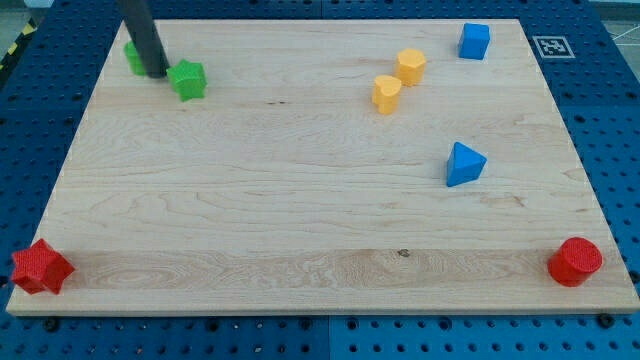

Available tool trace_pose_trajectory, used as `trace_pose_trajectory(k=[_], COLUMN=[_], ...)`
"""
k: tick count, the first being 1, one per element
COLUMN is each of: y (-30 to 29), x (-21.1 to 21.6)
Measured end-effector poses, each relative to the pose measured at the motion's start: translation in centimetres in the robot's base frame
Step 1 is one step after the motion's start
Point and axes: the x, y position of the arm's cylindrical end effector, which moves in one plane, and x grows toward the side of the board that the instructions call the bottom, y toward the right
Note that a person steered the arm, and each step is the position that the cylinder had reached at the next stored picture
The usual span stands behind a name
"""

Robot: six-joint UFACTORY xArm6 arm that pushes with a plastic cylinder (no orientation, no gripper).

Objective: Nudge the green star right a bit

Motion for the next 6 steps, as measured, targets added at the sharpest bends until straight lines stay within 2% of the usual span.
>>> trace_pose_trajectory(k=[1, 3, 4, 5, 6], y=[0.3, 12.2, 13.4, 11.7, 4.8], x=[1.1, 17.7, 19.8, 19.5, 13.4])
